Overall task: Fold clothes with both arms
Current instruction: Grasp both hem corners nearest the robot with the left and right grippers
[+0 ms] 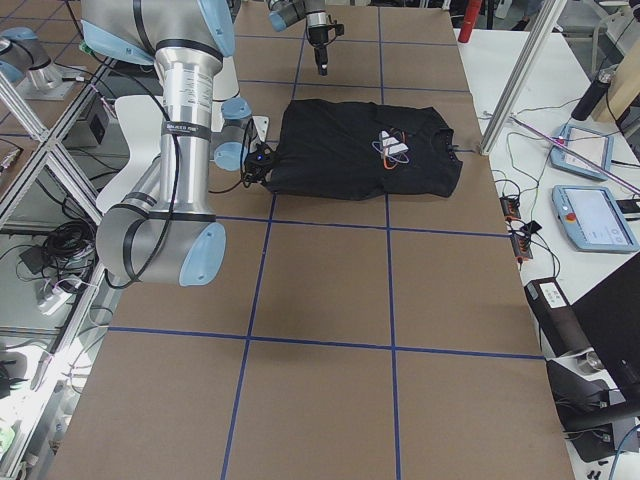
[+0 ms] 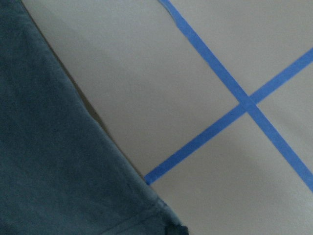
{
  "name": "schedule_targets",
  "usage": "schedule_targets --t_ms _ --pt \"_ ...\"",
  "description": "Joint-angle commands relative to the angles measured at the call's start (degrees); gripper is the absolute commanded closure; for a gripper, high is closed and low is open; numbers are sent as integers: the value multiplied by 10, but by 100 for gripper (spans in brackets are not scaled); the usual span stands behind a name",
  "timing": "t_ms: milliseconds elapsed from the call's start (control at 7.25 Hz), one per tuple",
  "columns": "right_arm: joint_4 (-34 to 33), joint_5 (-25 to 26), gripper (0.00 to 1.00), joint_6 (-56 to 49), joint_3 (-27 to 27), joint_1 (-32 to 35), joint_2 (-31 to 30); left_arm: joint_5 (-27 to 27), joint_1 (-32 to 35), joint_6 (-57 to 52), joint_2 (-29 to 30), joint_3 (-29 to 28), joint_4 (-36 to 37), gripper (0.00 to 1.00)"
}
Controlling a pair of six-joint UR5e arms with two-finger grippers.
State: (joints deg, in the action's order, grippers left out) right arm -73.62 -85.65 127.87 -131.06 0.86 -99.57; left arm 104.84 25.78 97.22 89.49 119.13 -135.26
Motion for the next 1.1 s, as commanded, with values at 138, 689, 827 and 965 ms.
schedule_targets --t_ms 138,689,827,965 --pt "1 -18 100 4 -20 -23 -17 -155 -173 143 -76 21 1 2" --pt "1 -16 100 5 -26 -23 -19 -164 -208 144 -42 -14 47 20" --pt "1 -16 100 4 -26 -22 -19 -165 -208 144 -36 -14 48 26" --pt "1 -16 100 4 -26 -22 -19 -164 -208 144 -19 -19 48 30"
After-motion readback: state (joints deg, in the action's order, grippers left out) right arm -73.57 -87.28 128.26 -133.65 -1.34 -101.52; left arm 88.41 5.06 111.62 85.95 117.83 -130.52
